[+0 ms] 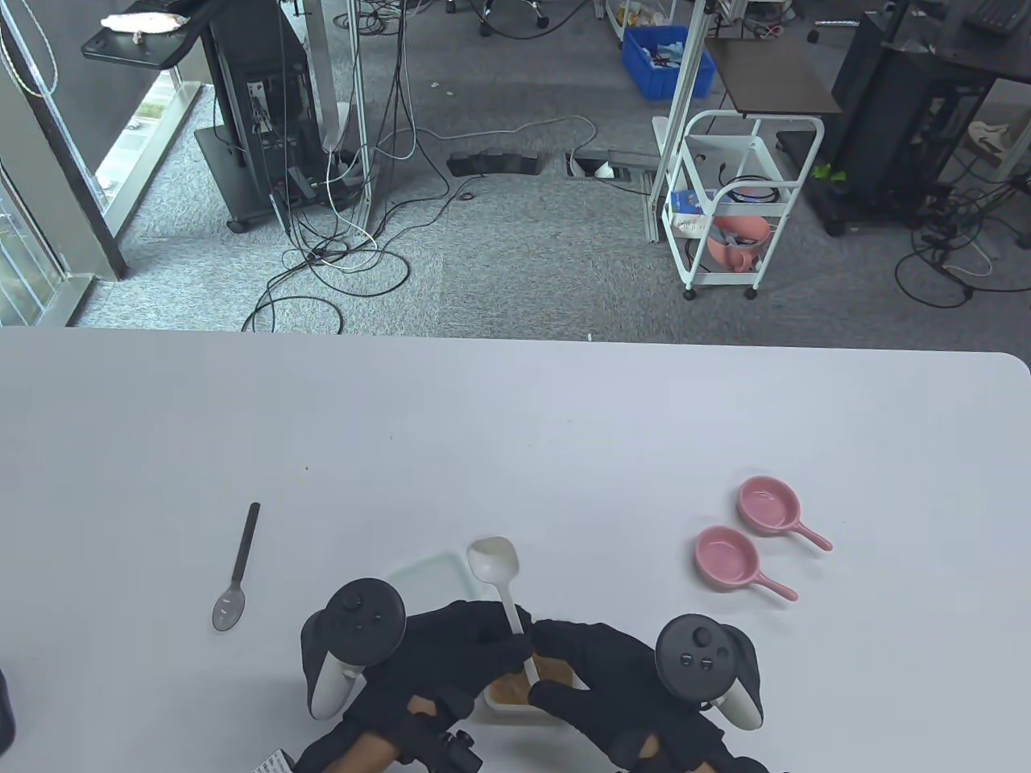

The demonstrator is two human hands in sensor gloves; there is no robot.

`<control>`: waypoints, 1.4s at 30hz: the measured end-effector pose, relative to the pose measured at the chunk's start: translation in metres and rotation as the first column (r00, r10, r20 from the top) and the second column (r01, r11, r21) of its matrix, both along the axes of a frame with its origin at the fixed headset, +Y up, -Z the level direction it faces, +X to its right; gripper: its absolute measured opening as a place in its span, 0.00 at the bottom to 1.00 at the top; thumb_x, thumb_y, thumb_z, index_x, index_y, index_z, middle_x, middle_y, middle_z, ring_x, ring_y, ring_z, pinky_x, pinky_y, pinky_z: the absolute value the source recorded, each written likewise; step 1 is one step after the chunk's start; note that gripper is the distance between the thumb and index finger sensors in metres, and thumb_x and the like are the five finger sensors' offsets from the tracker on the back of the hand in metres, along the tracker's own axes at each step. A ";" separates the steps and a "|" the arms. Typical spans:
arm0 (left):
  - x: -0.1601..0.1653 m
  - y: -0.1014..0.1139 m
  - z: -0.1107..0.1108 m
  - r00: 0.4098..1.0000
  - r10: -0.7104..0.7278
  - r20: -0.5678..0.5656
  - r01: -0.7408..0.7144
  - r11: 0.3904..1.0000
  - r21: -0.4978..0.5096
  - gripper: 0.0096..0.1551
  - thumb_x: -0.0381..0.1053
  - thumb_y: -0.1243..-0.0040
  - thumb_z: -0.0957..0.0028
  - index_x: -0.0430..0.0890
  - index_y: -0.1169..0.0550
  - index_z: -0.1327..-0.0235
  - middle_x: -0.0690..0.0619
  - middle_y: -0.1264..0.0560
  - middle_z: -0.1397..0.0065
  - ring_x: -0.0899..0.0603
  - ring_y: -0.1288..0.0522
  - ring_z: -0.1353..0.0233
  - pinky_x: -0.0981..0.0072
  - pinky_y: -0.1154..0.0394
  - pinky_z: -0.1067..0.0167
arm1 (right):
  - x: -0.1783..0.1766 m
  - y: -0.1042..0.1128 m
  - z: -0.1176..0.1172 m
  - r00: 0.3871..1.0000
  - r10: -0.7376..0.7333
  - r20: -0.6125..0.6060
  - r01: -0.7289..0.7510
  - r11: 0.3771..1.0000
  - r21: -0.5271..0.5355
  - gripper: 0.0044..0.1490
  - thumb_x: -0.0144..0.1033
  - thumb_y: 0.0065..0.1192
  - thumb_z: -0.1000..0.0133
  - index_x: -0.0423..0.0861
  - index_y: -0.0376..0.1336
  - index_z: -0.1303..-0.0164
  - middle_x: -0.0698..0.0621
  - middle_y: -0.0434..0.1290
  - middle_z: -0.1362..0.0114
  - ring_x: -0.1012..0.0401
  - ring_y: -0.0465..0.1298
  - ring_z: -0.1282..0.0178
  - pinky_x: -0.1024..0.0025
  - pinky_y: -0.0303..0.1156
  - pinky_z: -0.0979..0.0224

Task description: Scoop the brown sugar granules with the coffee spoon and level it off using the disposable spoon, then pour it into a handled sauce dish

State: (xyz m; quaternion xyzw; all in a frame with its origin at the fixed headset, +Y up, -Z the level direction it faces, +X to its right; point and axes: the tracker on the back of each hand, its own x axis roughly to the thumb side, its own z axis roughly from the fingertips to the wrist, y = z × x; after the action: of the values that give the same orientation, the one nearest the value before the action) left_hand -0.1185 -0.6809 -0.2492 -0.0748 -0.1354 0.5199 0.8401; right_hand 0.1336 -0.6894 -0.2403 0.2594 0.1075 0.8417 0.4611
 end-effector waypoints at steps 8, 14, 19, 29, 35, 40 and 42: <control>0.006 -0.006 0.003 0.999 0.042 0.022 -0.041 0.999 -0.031 0.22 0.68 0.24 0.58 0.71 0.14 0.50 0.69 0.11 0.49 0.54 0.16 0.39 0.51 0.28 0.25 | -0.001 -0.002 0.002 0.993 -0.032 0.109 0.032 0.999 0.003 0.37 0.50 0.69 0.47 0.41 0.66 0.33 0.42 0.75 0.35 0.46 0.76 0.39 0.39 0.57 0.26; 0.006 -0.006 0.004 0.998 0.054 0.025 -0.053 0.998 -0.034 0.21 0.68 0.25 0.58 0.72 0.14 0.50 0.70 0.15 0.46 0.53 0.20 0.34 0.49 0.31 0.24 | -0.003 0.000 0.006 0.989 -0.043 0.140 0.036 0.998 0.051 0.34 0.48 0.70 0.47 0.41 0.68 0.36 0.44 0.77 0.38 0.47 0.77 0.42 0.40 0.59 0.27; 0.006 -0.006 0.004 0.998 0.053 0.024 -0.052 0.998 -0.036 0.21 0.68 0.24 0.58 0.72 0.14 0.51 0.70 0.16 0.44 0.52 0.21 0.32 0.48 0.32 0.23 | -0.004 -0.001 0.008 0.989 -0.053 0.137 0.045 0.997 0.065 0.31 0.46 0.68 0.46 0.40 0.69 0.38 0.44 0.78 0.40 0.48 0.78 0.44 0.41 0.61 0.28; 0.007 -0.009 0.004 0.998 0.056 0.028 -0.054 0.997 -0.059 0.21 0.68 0.26 0.57 0.73 0.15 0.49 0.70 0.17 0.41 0.50 0.22 0.30 0.46 0.33 0.22 | -0.002 -0.002 0.004 0.990 -0.069 0.121 0.064 0.997 0.046 0.27 0.44 0.66 0.46 0.41 0.70 0.41 0.47 0.80 0.44 0.50 0.80 0.48 0.42 0.65 0.31; 0.002 -0.005 0.002 0.999 0.028 0.018 -0.027 0.999 -0.018 0.27 0.67 0.28 0.54 0.70 0.19 0.38 0.68 0.19 0.35 0.49 0.23 0.27 0.44 0.34 0.22 | 0.009 0.001 0.000 0.982 -0.119 0.144 0.115 0.993 0.034 0.26 0.43 0.64 0.45 0.43 0.70 0.41 0.47 0.80 0.46 0.51 0.82 0.52 0.44 0.68 0.34; -0.008 -0.001 0.000 0.999 -0.041 -0.004 0.041 0.998 0.039 0.33 0.69 0.29 0.54 0.67 0.22 0.33 0.66 0.21 0.29 0.46 0.24 0.23 0.42 0.36 0.21 | 0.026 0.007 -0.006 0.971 -0.168 0.171 0.161 0.985 0.054 0.26 0.45 0.62 0.45 0.45 0.69 0.41 0.48 0.81 0.49 0.54 0.83 0.59 0.46 0.71 0.38; -0.012 0.001 -0.002 0.996 -0.086 -0.010 0.086 0.994 0.071 0.36 0.70 0.30 0.55 0.67 0.23 0.30 0.65 0.23 0.26 0.45 0.26 0.21 0.41 0.37 0.21 | 0.033 0.008 -0.009 0.963 -0.198 0.181 0.192 0.980 0.050 0.26 0.45 0.62 0.45 0.46 0.69 0.41 0.48 0.81 0.50 0.55 0.83 0.63 0.47 0.72 0.40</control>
State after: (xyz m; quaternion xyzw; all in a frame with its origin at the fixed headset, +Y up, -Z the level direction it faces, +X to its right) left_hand -0.1301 -0.6803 -0.2509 -0.0486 -0.1475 0.4783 0.8644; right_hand 0.1667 -0.6809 -0.2492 0.1966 0.0246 0.8143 0.5456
